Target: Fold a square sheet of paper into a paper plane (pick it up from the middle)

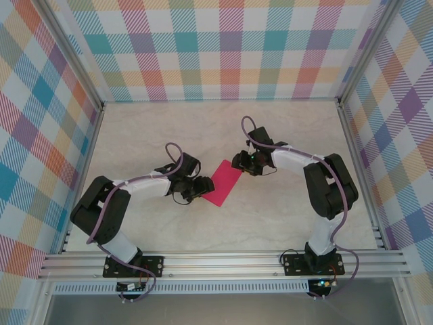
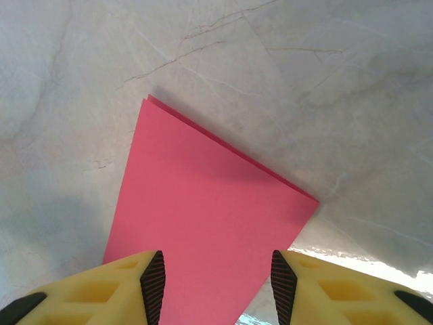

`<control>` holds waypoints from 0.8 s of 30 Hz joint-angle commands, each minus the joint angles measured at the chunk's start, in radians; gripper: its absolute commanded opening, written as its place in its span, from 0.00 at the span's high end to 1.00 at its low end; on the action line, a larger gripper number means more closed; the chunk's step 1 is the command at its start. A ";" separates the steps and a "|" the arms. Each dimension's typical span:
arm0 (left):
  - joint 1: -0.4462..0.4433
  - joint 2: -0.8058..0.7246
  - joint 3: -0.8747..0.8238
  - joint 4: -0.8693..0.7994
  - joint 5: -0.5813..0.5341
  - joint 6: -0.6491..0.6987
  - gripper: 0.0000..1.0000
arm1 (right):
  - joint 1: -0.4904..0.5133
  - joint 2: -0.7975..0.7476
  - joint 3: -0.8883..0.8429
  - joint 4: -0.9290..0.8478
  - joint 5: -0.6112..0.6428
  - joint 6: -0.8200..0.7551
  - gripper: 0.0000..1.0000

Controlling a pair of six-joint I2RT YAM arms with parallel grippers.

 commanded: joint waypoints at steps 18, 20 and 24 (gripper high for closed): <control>0.033 -0.020 -0.057 0.189 0.146 0.069 0.61 | 0.001 0.035 -0.031 0.060 -0.146 -0.009 0.60; 0.045 -0.023 -0.063 0.212 0.181 0.103 0.59 | 0.001 0.050 -0.023 0.063 -0.148 -0.009 0.60; 0.065 -0.019 -0.054 0.215 0.212 0.169 0.58 | 0.001 0.082 -0.001 0.061 -0.148 -0.016 0.61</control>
